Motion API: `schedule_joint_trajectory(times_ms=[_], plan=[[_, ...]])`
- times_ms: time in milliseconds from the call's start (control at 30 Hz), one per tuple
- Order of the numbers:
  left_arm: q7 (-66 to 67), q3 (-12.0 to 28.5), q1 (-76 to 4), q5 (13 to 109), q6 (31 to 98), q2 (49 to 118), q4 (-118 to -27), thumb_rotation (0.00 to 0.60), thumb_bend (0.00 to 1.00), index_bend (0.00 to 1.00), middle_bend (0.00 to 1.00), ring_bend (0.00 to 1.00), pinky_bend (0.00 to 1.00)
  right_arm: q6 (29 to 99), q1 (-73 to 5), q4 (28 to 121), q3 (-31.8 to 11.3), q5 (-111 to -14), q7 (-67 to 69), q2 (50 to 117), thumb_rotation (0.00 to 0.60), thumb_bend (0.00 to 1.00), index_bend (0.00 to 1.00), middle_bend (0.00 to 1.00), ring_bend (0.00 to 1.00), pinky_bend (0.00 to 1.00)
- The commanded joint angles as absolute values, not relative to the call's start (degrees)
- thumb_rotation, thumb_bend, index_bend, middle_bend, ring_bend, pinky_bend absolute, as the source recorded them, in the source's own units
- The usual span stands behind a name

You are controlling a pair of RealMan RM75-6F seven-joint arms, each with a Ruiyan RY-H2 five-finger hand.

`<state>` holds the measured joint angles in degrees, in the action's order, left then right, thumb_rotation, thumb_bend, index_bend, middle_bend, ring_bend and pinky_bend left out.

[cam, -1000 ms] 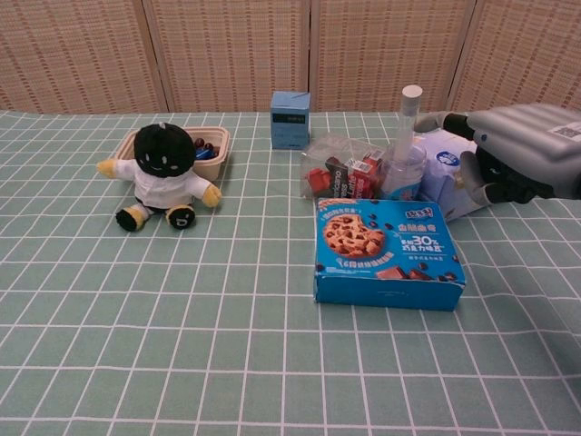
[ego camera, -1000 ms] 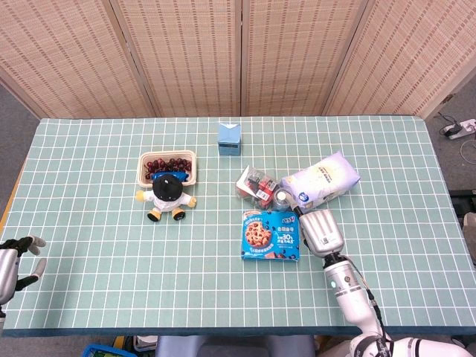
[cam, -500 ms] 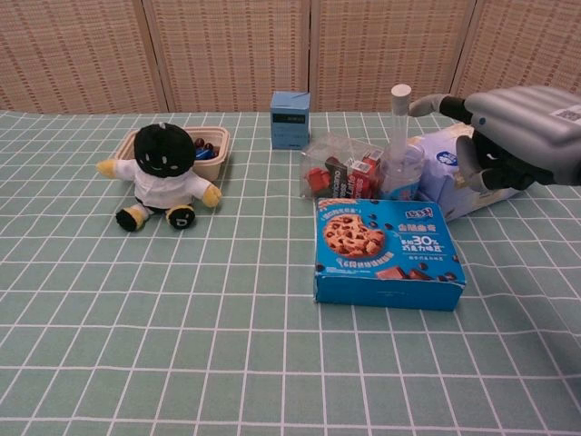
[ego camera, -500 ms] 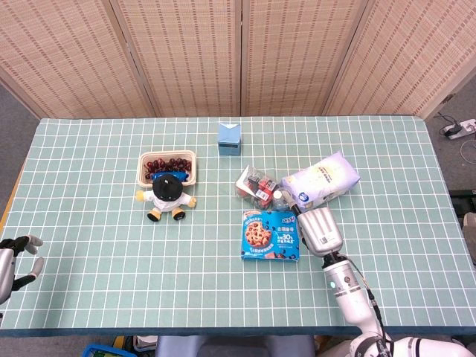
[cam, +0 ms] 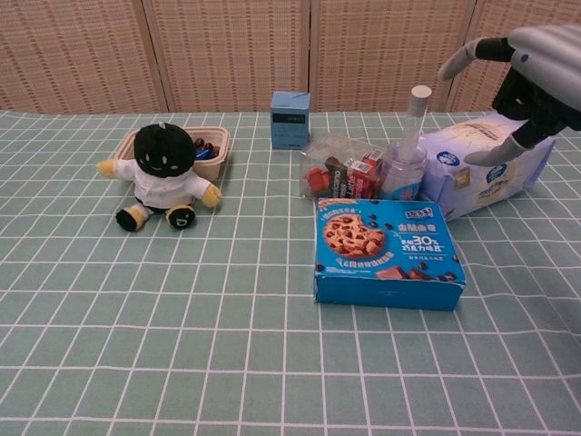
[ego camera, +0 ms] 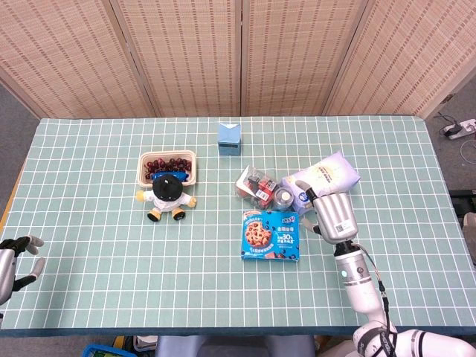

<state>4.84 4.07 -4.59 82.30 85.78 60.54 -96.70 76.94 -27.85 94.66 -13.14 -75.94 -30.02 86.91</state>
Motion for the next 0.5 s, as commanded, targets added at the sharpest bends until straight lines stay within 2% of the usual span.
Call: schedule_joint_trajectory(times_ms=[33, 233, 500], plan=[[4.8, 4.1, -4.6, 82.3, 85.8, 60.5, -96.7, 0.6, 0.34, 0.52, 0.52, 0.44, 0.51, 76.5, -29.2, 91.0, -15.1, -75.8, -25.4, 89.1, 0.6, 0.0, 0.34, 1.0, 1.0, 1.0], [4.6, 4.1, -4.5, 82.1, 85.8, 60.4, -96.7, 0.6, 0.34, 0.52, 0.52, 0.44, 0.51, 74.8, -31.6, 83.4, -16.9, -75.2, -19.2, 93.3, 0.6, 0.02, 0.43, 1.0, 1.0, 1.0], [3.9, 4.2, -4.5, 82.0, 85.7, 60.1, -96.9, 0.6, 0.34, 0.52, 0.52, 0.44, 0.51, 71.4, -34.1, 79.0, -17.7, -73.2, -16.1, 96.7, 0.6, 0.04, 0.43, 1.0, 1.0, 1.0]])
